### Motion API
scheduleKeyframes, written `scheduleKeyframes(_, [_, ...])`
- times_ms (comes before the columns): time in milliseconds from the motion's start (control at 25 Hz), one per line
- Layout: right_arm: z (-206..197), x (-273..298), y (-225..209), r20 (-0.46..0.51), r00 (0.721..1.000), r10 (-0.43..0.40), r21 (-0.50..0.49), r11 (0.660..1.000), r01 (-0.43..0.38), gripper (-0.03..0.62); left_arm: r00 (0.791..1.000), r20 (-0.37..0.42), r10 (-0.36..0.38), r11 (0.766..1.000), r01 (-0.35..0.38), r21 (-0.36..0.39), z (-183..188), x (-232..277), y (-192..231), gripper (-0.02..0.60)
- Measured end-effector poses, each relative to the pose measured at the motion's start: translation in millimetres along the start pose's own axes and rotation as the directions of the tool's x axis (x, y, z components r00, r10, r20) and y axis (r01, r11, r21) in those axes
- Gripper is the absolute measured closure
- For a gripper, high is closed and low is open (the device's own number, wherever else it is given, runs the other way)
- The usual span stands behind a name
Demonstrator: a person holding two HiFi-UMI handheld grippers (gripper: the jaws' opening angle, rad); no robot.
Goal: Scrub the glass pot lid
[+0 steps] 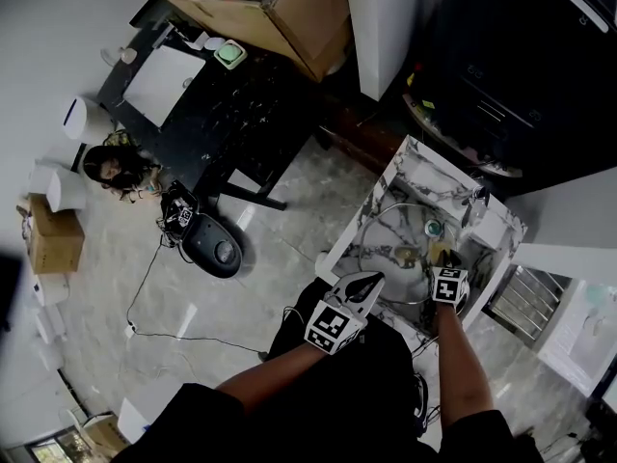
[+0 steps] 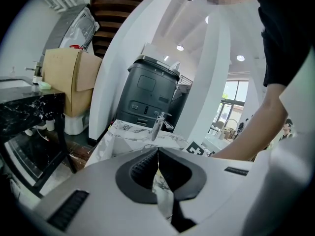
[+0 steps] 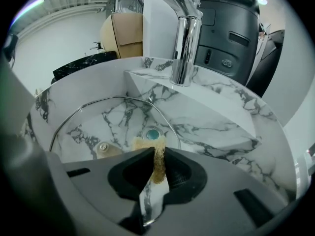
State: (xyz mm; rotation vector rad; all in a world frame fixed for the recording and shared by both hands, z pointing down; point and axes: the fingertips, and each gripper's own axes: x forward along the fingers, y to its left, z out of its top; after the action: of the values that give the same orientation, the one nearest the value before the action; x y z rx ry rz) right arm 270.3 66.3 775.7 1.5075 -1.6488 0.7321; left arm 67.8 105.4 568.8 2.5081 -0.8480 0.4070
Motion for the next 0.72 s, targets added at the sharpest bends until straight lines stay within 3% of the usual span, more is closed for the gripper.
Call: scheduleKeyframes(720, [-33.0, -24.3, 19.3, -0.026, 0.998, 0.052, -0.014, 0.999, -0.052, 0.533, 0.999, 0.039, 0.02, 1.0, -0.021, 0.003, 1.9, -5.4, -5.8, 0.565])
